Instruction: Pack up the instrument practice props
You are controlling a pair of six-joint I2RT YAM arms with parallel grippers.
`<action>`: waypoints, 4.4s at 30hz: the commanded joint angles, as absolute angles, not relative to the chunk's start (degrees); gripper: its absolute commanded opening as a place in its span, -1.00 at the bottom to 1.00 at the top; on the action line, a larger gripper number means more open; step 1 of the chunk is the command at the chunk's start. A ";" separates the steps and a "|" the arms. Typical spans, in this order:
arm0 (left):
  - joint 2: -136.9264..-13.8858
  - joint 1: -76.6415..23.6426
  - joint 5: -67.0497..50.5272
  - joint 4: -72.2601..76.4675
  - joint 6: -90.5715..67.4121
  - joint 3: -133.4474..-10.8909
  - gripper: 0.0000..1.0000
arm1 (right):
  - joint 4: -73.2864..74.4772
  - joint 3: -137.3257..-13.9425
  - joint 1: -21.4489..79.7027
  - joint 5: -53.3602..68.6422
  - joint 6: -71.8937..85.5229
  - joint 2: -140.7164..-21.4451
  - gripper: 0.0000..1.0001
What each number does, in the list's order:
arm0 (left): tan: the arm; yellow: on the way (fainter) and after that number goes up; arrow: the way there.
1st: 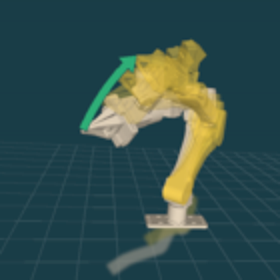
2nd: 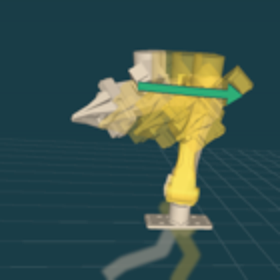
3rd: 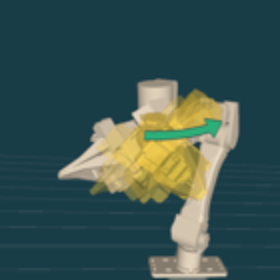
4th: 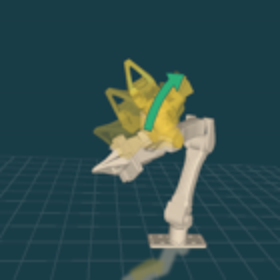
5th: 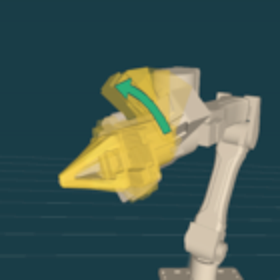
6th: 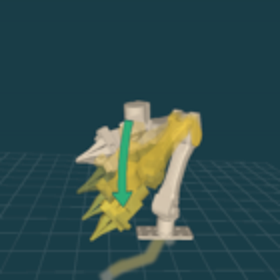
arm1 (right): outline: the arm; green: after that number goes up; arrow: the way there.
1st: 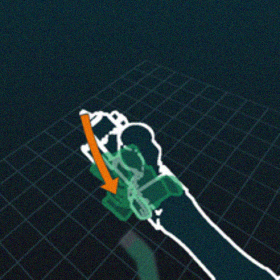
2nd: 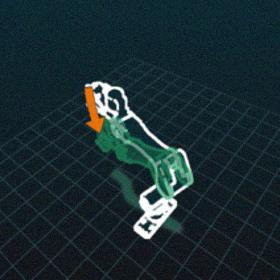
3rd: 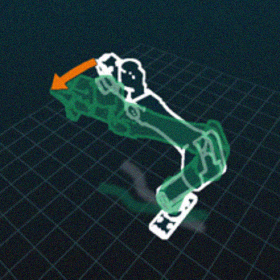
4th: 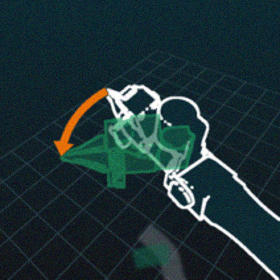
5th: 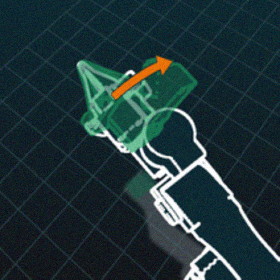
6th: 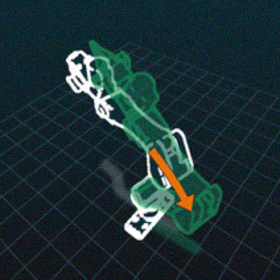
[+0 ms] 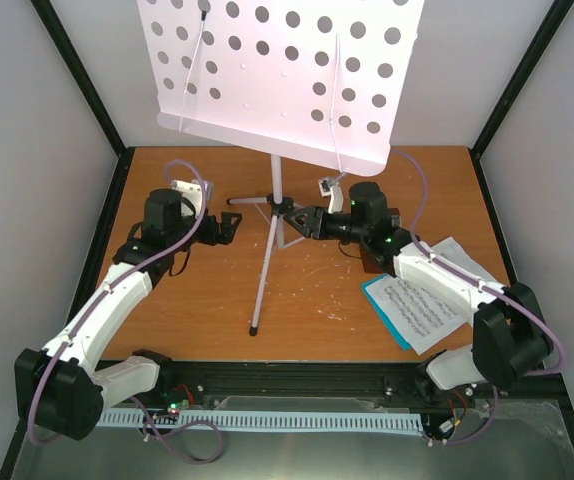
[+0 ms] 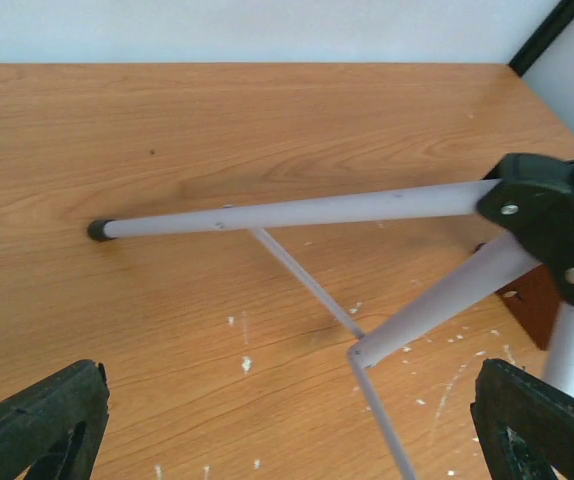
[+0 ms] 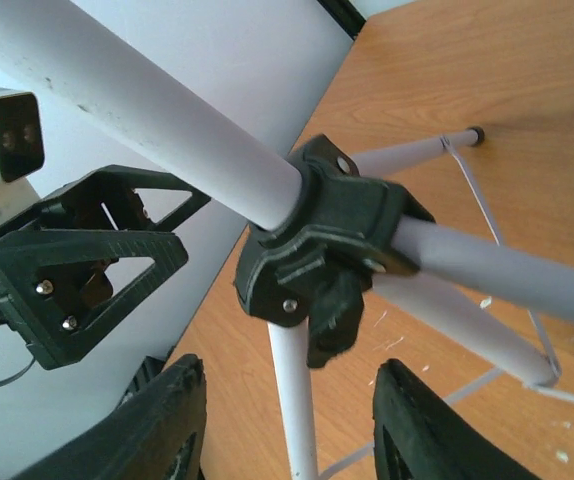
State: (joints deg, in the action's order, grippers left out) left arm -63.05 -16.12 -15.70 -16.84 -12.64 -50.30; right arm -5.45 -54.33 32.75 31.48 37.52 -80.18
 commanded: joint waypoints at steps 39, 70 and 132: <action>-63.52 -15.82 -12.69 -14.59 -9.76 -49.10 0.99 | -3.69 -54.87 42.27 0.64 -26.79 -80.57 -0.94; -64.26 -15.82 -12.86 -14.90 -9.99 -49.22 0.99 | -18.72 -42.29 46.34 -0.91 -7.37 -65.04 0.87; -61.92 -15.82 -6.94 -15.38 -10.90 -49.40 0.99 | -23.27 -49.31 40.74 6.38 70.90 -81.45 0.16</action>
State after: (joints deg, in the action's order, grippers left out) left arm -62.72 -16.12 -6.66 -15.92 -11.00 -49.08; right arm -20.97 -49.43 40.99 7.44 69.87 -81.93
